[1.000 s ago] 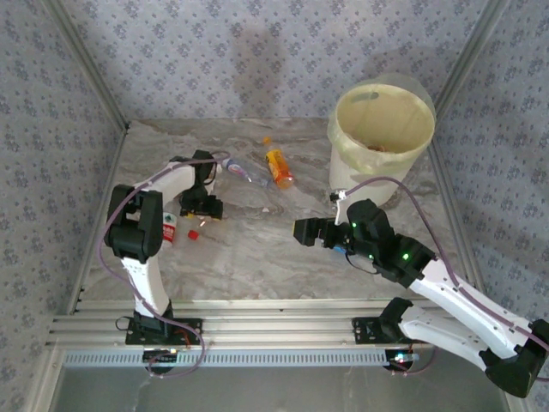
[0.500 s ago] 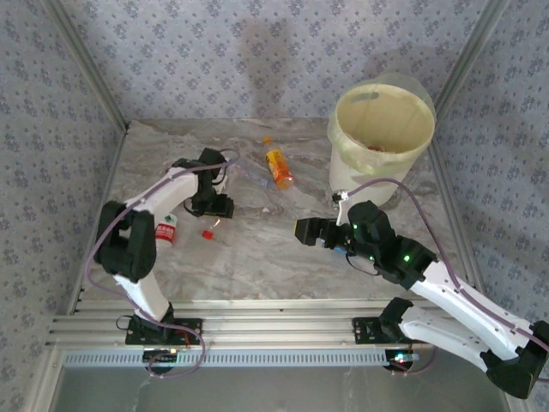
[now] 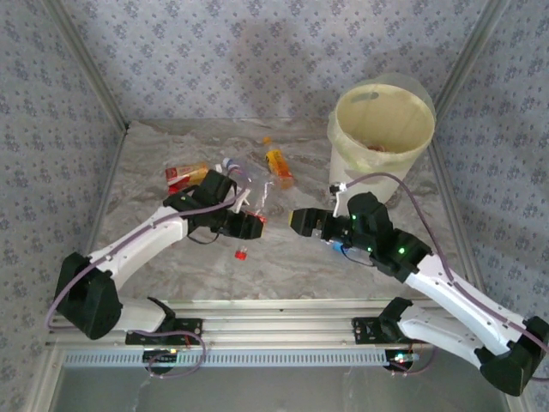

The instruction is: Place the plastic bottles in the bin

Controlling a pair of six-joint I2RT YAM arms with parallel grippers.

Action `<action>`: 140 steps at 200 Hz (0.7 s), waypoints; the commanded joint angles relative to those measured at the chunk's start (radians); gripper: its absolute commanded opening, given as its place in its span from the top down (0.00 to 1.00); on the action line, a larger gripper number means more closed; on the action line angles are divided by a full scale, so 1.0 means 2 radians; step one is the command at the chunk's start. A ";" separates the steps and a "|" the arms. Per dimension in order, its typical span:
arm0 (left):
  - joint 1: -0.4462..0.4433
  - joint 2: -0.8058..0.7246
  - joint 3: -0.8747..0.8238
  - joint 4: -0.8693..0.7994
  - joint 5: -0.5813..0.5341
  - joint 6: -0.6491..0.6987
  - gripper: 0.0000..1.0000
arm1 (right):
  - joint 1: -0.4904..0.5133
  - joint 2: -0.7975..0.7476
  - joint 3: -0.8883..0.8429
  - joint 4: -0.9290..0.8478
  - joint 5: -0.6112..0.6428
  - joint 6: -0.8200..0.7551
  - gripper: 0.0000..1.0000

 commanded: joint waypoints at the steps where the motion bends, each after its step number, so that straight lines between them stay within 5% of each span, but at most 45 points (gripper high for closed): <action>1: -0.021 -0.034 -0.015 0.066 0.053 -0.030 0.47 | -0.004 0.021 0.028 0.026 -0.023 0.004 0.03; 74: -0.070 -0.052 -0.028 0.100 0.082 -0.048 0.47 | -0.005 0.080 0.053 0.051 -0.016 0.001 0.07; 140: -0.096 -0.054 -0.028 0.122 0.082 -0.061 0.47 | -0.009 0.096 0.054 0.058 -0.009 0.004 0.22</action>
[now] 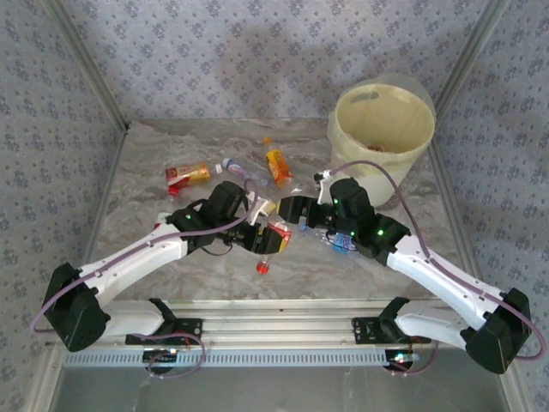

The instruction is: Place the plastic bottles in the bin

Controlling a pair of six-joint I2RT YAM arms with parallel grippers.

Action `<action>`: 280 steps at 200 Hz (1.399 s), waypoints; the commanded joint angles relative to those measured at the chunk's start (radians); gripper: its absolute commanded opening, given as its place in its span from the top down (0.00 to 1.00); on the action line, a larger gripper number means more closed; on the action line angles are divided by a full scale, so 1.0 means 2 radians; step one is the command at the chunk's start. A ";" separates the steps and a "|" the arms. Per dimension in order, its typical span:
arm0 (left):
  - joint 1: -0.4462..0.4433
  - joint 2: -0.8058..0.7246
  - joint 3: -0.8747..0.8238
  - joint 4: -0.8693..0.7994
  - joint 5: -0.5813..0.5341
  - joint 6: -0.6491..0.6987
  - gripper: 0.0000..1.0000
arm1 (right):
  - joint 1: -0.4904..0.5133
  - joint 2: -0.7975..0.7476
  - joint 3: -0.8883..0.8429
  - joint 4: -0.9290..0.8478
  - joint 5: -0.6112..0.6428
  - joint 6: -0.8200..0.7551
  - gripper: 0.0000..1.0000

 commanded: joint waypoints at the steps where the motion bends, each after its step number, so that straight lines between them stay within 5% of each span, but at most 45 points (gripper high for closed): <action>1: -0.008 -0.012 0.002 0.020 0.012 -0.007 0.47 | -0.004 0.002 0.018 0.009 0.004 0.002 0.22; 97: -0.020 -0.019 -0.007 0.054 0.009 -0.027 0.37 | -0.009 -0.007 0.012 0.010 0.005 0.004 0.44; 143: -0.022 -0.044 -0.012 0.074 0.002 -0.036 0.01 | -0.017 -0.032 0.011 -0.017 0.017 -0.005 0.47; 223: -0.022 -0.163 -0.031 0.087 -0.059 -0.021 0.00 | -0.075 -0.090 0.127 -0.174 0.070 -0.113 0.47; 280: -0.023 -0.242 -0.053 0.091 -0.106 -0.017 0.00 | -0.124 -0.055 0.285 -0.216 0.187 -0.208 0.48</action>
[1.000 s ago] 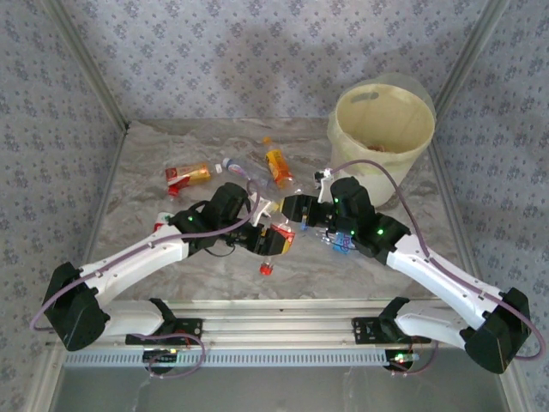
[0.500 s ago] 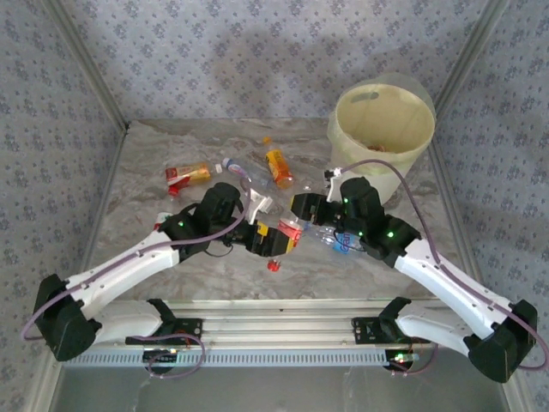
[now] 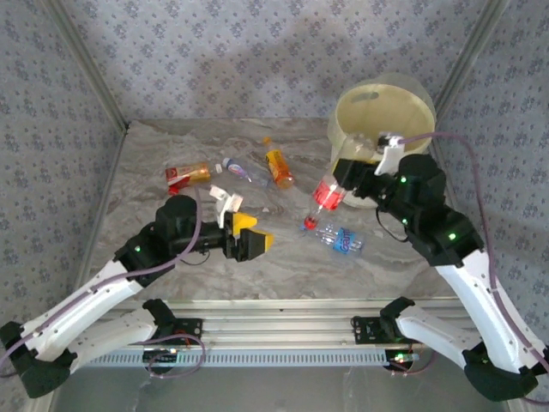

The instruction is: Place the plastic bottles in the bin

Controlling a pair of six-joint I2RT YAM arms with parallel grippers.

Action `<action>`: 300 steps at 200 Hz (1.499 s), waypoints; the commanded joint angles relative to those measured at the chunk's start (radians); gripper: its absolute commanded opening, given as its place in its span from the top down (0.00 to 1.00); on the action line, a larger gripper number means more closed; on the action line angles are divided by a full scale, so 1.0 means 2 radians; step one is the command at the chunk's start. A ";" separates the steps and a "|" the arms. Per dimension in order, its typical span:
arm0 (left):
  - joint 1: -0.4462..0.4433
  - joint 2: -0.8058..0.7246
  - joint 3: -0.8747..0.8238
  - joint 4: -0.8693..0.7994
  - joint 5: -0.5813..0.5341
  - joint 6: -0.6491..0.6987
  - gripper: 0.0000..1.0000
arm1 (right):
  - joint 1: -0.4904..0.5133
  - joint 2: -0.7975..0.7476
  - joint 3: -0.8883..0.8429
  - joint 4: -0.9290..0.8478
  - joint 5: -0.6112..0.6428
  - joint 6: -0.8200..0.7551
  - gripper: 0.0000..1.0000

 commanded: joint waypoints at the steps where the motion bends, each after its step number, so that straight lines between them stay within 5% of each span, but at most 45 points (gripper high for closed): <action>1: -0.004 -0.025 -0.008 0.012 -0.028 0.012 0.00 | -0.018 0.018 0.060 -0.022 0.074 -0.063 0.48; 98: -0.004 -0.037 -0.019 -0.012 -0.037 0.008 0.00 | -0.139 0.183 0.230 0.051 0.120 -0.108 0.50; 152: -0.004 -0.038 -0.019 -0.027 -0.038 0.004 0.00 | -0.183 0.262 0.246 0.065 0.145 -0.112 0.52; 300: -0.003 -0.048 -0.025 -0.043 -0.047 0.005 0.00 | -0.214 0.392 0.206 0.013 -0.031 -0.101 0.47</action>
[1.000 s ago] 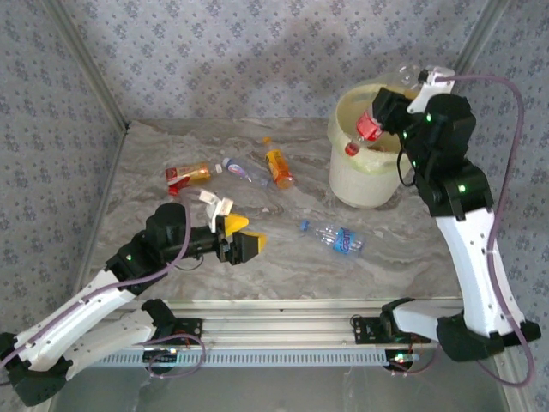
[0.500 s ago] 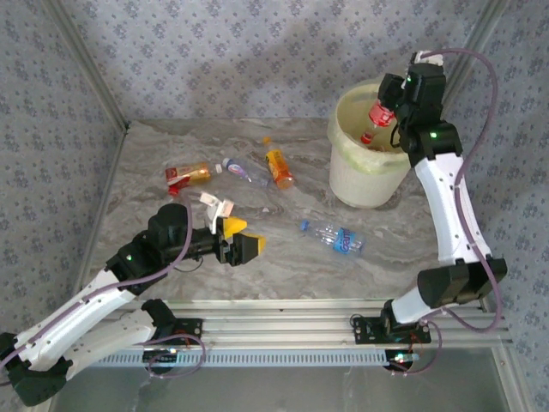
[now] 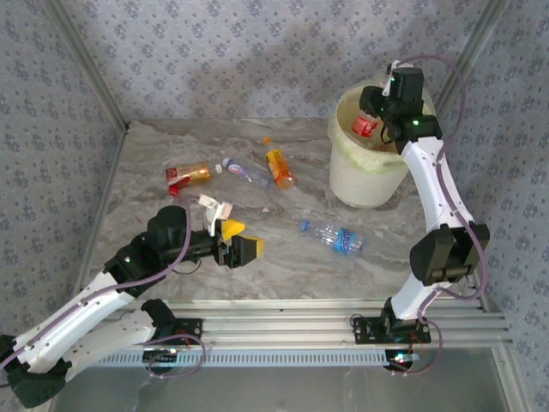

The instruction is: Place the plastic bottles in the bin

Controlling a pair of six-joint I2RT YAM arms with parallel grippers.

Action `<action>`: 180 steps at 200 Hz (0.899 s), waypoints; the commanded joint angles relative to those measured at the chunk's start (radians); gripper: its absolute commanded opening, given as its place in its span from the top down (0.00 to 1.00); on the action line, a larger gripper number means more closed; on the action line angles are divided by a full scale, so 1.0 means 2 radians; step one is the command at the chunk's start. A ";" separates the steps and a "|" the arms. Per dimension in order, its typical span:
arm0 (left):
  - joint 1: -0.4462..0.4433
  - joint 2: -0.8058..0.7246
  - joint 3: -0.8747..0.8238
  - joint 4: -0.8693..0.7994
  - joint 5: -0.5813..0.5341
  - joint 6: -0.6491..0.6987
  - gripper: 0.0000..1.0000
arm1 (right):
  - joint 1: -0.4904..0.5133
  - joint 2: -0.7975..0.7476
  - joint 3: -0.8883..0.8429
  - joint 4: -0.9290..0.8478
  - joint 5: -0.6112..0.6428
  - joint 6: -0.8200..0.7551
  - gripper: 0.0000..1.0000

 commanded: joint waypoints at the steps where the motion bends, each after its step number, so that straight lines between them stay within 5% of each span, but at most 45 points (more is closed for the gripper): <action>1: -0.003 -0.006 0.002 -0.001 -0.006 0.000 0.00 | -0.005 0.013 -0.019 -0.039 -0.044 0.013 0.47; 46: -0.004 -0.005 -0.001 0.000 -0.007 -0.002 0.00 | -0.025 -0.003 -0.043 -0.008 -0.078 0.057 0.47; 113: -0.004 -0.006 -0.006 -0.005 -0.009 -0.007 0.00 | -0.039 -0.037 -0.075 -0.018 -0.053 0.073 0.23; 180: -0.004 -0.007 -0.006 -0.012 -0.013 -0.006 0.00 | -0.039 -0.110 -0.083 -0.041 -0.046 0.047 0.18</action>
